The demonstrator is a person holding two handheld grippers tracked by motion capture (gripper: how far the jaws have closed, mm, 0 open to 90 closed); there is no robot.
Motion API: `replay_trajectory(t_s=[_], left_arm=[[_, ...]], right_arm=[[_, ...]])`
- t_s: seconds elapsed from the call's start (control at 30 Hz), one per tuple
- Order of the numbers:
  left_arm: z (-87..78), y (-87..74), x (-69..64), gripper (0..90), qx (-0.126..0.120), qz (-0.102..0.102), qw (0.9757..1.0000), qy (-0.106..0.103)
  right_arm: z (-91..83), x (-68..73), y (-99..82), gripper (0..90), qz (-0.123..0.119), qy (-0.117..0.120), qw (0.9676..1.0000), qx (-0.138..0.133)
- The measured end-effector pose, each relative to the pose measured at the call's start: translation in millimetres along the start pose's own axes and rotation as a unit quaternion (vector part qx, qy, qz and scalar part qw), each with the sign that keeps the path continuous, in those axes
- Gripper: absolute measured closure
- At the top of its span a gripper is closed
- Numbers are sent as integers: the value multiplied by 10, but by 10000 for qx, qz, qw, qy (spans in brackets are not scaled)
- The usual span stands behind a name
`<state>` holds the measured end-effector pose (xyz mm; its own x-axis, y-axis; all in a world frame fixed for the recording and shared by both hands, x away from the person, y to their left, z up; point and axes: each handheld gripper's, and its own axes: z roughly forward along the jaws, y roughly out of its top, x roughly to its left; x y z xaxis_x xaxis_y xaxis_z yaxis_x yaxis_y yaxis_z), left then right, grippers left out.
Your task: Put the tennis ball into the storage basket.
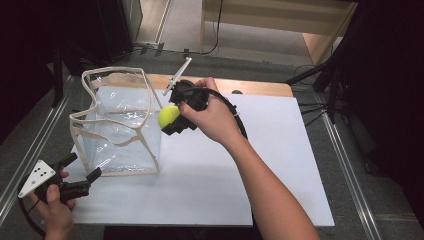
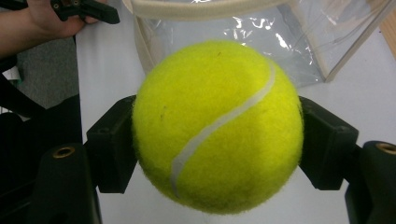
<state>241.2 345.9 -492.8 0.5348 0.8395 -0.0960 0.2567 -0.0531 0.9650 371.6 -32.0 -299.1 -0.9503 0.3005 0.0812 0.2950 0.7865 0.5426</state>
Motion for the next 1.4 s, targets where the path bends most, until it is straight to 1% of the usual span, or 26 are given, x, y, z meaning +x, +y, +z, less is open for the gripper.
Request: replay_trajectory(t_s=[0.07, 0.17, 0.23, 0.4, 0.43, 0.5, 0.67, 0.7, 0.83, 0.9, 0.93, 0.97, 1.07, 1.1, 1.33, 1.4], left_arm=[[1, -1, -1, 0, -7, -2, 10000, -2], [3, 0, -3, 0, 0, 15, 10000, -7], [4, 1, -6, 0, 11, 25, 10000, -2], [4, 1, -6, 0, 13, 22, 10000, -2], [3, 2, -5, 0, 9, 22, 10000, -1], [4, 2, -5, 0, 11, 23, 10000, -4], [4, 3, -6, 0, 43, 43, 10000, -4], [5, 4, -6, 0, 50, 49, 10000, -2], [6, 4, -6, 0, 57, 54, 10000, -2], [6, 4, -6, 0, 56, 51, 10000, -4], [6, 4, -6, 0, 52, 48, 10000, -7], [6, 4, -6, 0, 53, 47, 10000, -6], [5, 4, -6, 0, 50, 43, 10000, -12], [5, 4, -6, 0, 50, 43, 10000, -12], [5, 3, -6, 0, 42, 41, 10000, -25], [4, 4, -4, 0, 35, 33, 10000, -27]], right_arm=[[-12, 5, 35, 234, 8, 2, 10000, 1], [-26, 4, 86, 234, -48, 3, 10000, -6], [-36, 5, 118, 234, -30, 14, 10000, -24], [-58, -4, 190, 234, -108, 6, 9999, -44], [-65, 2, 210, 234, -72, -3, 10000, -38], [-74, 4, 238, 234, -85, -13, 9999, -54], [-88, 6, 305, 234, -178, 4, 9998, -67], [-91, 15, 325, 234, -155, -12, 9999, -61], [-90, 18, 385, 234, -219, 4, 9997, -95], [-91, 30, 420, 234, -202, 8, 9998, -95], [-87, 26, 436, 234, -239, 4, 9997, -111], [-85, 31, 453, 234, -239, 34, 9997, -94], [-73, 36, 500, 234, -244, 28, 9997, -93], [-70, 35, 515, 234, -279, 23, 9996, -87], [-52, 31, 611, 234, -236, 29, 9996, -127], [-31, 18, 634, 234, -267, 50, 9995, -144]])
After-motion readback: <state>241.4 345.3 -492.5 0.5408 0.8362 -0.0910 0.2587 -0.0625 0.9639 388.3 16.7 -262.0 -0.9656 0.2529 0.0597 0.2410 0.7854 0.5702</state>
